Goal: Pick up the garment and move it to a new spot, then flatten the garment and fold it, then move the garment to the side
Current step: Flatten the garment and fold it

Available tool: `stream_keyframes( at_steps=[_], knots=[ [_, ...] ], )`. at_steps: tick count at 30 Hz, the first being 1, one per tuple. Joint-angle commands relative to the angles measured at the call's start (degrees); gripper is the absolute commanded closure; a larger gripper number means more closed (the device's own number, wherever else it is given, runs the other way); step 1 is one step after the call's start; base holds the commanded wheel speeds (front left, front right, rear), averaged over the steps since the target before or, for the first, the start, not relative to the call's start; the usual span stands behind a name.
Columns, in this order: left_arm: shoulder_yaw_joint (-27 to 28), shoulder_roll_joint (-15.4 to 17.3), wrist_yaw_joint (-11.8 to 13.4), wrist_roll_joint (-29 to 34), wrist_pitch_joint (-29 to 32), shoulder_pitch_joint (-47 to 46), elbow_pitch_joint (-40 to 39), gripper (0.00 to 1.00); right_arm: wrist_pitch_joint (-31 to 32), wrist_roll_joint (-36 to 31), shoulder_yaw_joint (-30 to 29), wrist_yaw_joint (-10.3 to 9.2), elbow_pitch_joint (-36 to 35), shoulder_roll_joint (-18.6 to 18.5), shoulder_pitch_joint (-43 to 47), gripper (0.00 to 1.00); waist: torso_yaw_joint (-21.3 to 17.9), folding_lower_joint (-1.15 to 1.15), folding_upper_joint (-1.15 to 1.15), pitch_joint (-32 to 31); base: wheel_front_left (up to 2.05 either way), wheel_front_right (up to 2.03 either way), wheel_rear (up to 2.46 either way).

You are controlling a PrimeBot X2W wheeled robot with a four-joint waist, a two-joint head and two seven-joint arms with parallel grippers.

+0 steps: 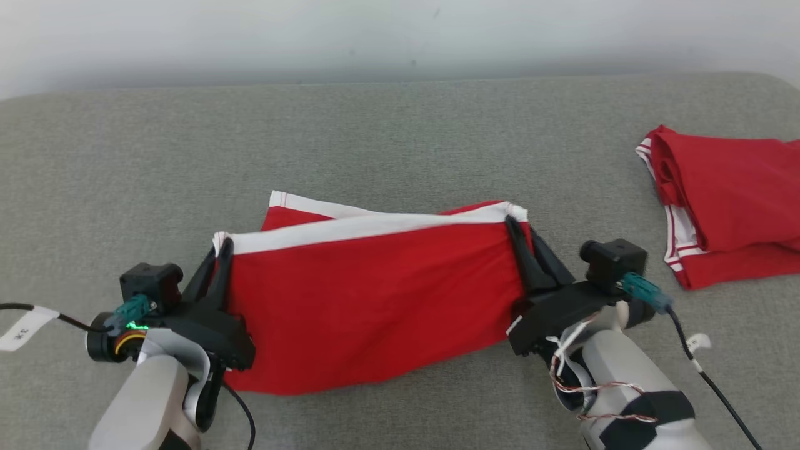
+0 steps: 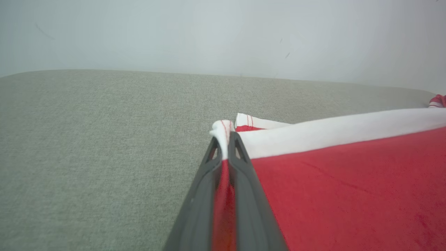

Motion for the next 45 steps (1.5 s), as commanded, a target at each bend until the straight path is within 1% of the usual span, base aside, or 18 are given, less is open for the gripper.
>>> stream_keyframes(
  at_steps=[1, 4, 6, 13, 19, 25, 27, 28, 29, 30, 31, 33, 36, 38, 41, 45],
  knots=[
    [0.36, 0.43, -0.37, 0.7, -0.08, -0.65, -0.73, 1.0, -0.27, 0.42, -1.12, -0.16, -1.3, -0.44, 1.68, 1.0, -0.79, 0.0, 0.0, 0.01, 0.0, 0.0, 0.0],
    [-0.09, 0.71, -0.33, 1.58, -0.08, -1.97, -0.4, 1.0, -0.23, 0.36, -2.65, -0.16, -3.86, -0.45, 3.24, 1.0, -2.15, 0.0, 0.0, 0.32, 0.0, 0.0, 0.0],
    [-1.32, 1.14, -0.25, 2.12, -0.08, -3.32, 0.77, 1.0, -0.24, 0.02, -2.65, -0.16, -4.99, -0.24, 4.02, 1.0, -3.23, 0.0, 0.0, 0.78, 0.0, 0.0, 0.0],
    [-4.76, 2.28, -0.23, 0.25, -0.08, -9.15, 6.07, 1.0, -0.23, 1.44, -1.31, -0.16, -6.56, 0.61, 3.47, 1.0, -6.47, 0.0, 0.0, 2.47, 0.0, 0.0, 0.0],
    [-7.58, 3.24, -0.23, -1.69, 0.19, -13.35, 11.14, 1.0, -0.22, 3.22, 0.91, -0.16, -4.17, 1.12, -0.14, 1.0, -7.81, 0.0, 0.0, 4.24, 0.0, 0.0, 0.0],
    [-11.59, 3.75, -0.23, -3.48, 0.18, -16.84, 15.22, 1.0, -0.21, 3.72, 2.82, -0.16, -0.27, 1.38, -4.71, 1.0, -7.5, 0.0, 0.0, 6.05, 0.0, 0.0, 0.0],
    [-11.94, 3.77, -0.23, -4.21, 0.04, -17.75, 15.97, 1.0, -0.22, 3.96, 3.1, -0.16, 0.42, 1.38, -5.41, 1.0, -7.37, 0.0, 0.0, 6.25, 0.0, 0.0, 0.0],
    [-12.24, 3.86, -0.23, -4.01, -0.03, -18.1, 16.28, 0.68, -0.22, 4.01, 3.13, -0.16, 0.71, 1.4, -5.67, 0.98, -7.3, 0.0, 0.0, 6.28, 0.0, 0.0, 0.0],
    [-12.47, 3.8, -0.23, -4.03, -0.09, -18.02, 16.44, 0.0, -0.22, 4.08, 3.07, -0.16, 0.86, 1.42, -5.83, 0.31, -7.23, 0.0, 0.0, 6.21, 0.0, 0.0, 0.0],
    [-12.65, 3.6, -0.23, -4.45, -0.07, -17.76, 16.67, 0.0, -0.22, 4.19, 3.0, -0.16, 1.08, 1.44, -5.87, 0.0, -7.15, 0.0, 0.0, 6.12, 0.0, 0.0, 0.0],
    [-12.73, 3.54, -0.23, -4.57, -0.11, -17.56, 16.7, 0.0, -0.22, 4.22, 2.86, -0.16, 1.25, 1.45, -5.81, 0.0, -7.01, 0.0, 0.0, 5.92, 0.0, 0.0, 0.0],
    [-11.18, 4.29, -0.11, -3.78, -0.17, -16.59, 13.58, 0.0, -0.22, 3.79, 1.63, -0.16, 0.83, 1.41, -5.34, 0.0, -6.36, 0.0, 0.0, 5.23, 0.0, 0.0, 0.0],
    [-9.67, 4.25, 0.51, -2.98, -0.08, -14.82, 10.82, 0.0, -0.23, 3.15, -0.22, -0.16, -0.3, 0.93, -4.41, 0.0, -5.77, 0.0, 0.0, 4.73, 0.0, 0.0, 0.0],
    [-7.33, 3.76, 1.27, -2.54, -0.06, -13.03, 7.22, 0.0, -0.22, 2.39, -2.38, -0.16, -2.13, 0.15, -2.77, 0.0, -4.94, 0.0, 0.0, 4.2, 0.0, 0.0, 0.0],
    [-4.51, 2.46, 1.7, -1.84, -0.07, -8.82, 3.47, 0.0, -0.23, 1.33, -5.73, -0.16, -5.38, -0.94, 0.43, 0.0, -3.67, 0.0, 0.0, 3.32, 0.0, 0.0, 0.0],
    [-3.09, 0.47, 1.59, -0.33, -0.08, -3.77, 1.0, 0.0, -0.22, -0.21, -9.36, -0.16, -9.23, -2.05, 5.34, 0.0, -2.42, 0.0, 0.0, 2.41, 0.0, 0.0, 0.0]
  ],
)
